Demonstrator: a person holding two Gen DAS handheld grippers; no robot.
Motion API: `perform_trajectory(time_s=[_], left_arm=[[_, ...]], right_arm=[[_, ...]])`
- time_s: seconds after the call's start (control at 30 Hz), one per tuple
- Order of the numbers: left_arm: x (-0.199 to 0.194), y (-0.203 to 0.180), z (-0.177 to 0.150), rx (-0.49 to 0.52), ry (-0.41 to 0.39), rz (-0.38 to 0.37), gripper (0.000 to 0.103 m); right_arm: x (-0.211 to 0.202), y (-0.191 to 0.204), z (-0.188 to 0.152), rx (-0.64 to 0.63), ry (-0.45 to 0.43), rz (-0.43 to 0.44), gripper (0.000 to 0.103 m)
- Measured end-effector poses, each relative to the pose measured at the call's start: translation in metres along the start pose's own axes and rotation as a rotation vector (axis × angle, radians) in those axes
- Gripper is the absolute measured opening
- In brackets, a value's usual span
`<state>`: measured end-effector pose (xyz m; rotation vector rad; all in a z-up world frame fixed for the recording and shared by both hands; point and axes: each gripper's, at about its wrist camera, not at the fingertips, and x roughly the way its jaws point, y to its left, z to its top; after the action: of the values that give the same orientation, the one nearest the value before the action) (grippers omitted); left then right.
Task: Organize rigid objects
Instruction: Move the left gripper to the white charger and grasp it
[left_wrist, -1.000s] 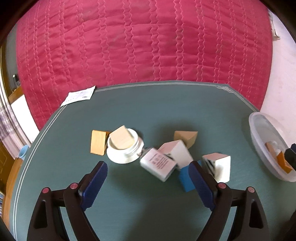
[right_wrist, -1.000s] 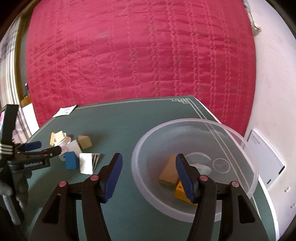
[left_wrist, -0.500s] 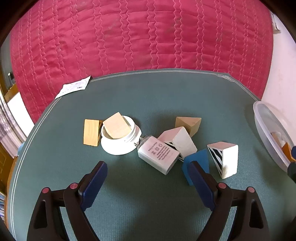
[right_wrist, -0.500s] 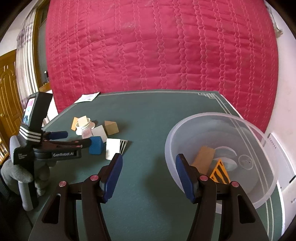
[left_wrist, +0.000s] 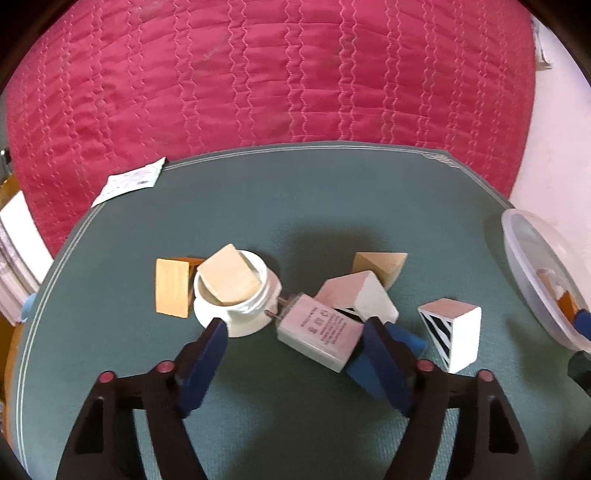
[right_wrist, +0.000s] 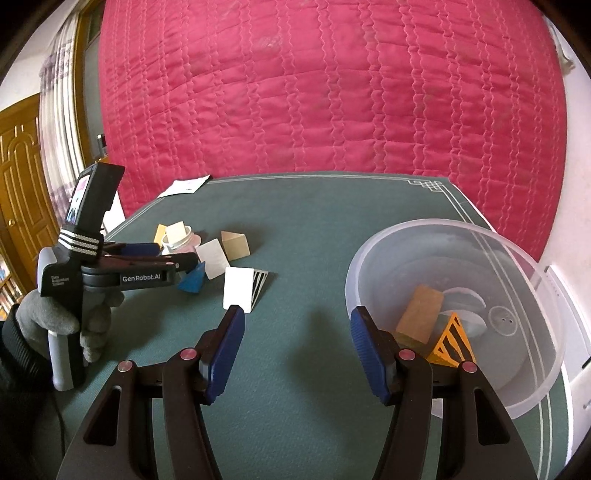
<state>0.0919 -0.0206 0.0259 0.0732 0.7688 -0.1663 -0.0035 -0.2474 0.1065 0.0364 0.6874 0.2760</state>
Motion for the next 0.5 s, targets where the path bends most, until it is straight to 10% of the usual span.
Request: perform_trajectory(time_s=[0.5], left_arm=[[0.019, -0.006, 0.004, 0.055, 0.068, -0.008, 0.06]], right_arm=[[0.003, 0.0, -0.001, 0.0, 0.014, 0.015, 0.061]])
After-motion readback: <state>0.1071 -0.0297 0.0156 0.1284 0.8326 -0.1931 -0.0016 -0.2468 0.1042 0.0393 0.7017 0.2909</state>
